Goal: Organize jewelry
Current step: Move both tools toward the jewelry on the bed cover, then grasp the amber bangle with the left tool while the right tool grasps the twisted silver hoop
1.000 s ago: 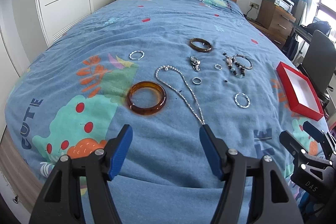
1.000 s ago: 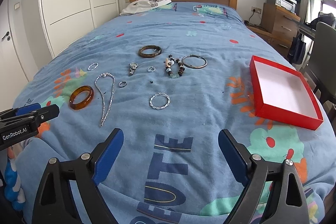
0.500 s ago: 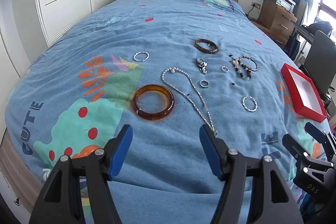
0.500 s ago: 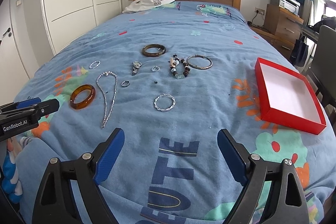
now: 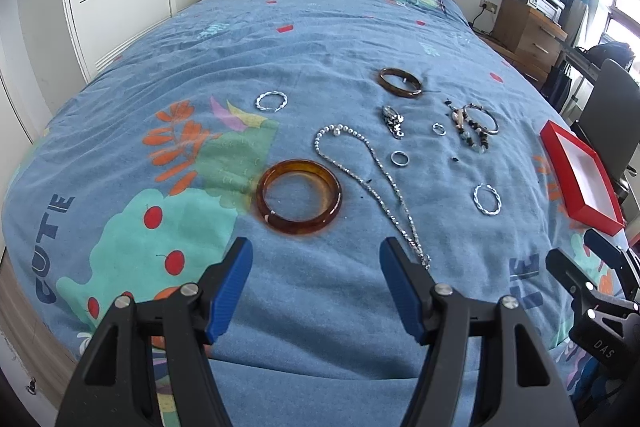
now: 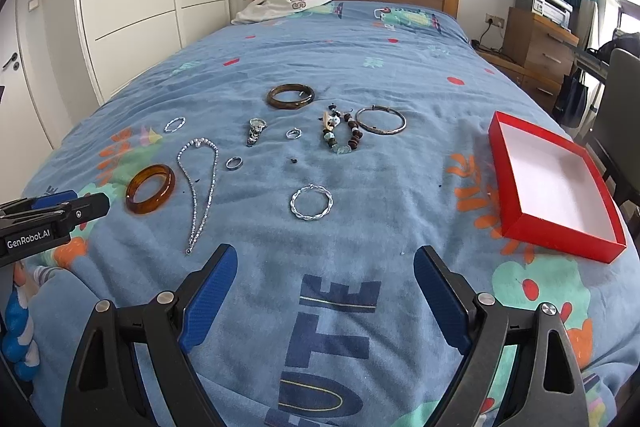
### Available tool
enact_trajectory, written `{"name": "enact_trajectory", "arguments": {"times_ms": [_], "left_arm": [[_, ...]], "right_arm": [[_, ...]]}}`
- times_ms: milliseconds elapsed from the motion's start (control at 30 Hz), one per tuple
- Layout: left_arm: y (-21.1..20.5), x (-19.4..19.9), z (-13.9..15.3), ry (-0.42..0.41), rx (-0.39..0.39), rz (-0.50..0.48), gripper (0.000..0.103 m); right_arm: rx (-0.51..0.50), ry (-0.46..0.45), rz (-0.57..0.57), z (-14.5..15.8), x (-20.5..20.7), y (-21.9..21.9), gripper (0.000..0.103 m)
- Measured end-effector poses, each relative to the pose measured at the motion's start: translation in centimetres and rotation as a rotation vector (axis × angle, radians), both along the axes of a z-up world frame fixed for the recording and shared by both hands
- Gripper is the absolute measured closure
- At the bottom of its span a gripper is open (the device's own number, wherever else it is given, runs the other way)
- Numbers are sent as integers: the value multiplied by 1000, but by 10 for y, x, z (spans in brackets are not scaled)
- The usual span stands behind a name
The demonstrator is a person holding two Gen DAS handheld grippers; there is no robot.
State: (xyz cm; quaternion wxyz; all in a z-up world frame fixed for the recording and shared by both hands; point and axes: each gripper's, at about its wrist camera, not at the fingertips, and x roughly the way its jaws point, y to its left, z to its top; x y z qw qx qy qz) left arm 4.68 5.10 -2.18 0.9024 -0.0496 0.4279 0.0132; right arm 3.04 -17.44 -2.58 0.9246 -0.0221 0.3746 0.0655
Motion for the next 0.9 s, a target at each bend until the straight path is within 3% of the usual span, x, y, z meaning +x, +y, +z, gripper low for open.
{"name": "enact_trajectory", "arguments": {"times_ms": [900], "left_arm": [[23, 39, -14, 38, 6, 12, 39]], "right_arm": [[10, 6, 18, -3, 37, 3, 14]]}}
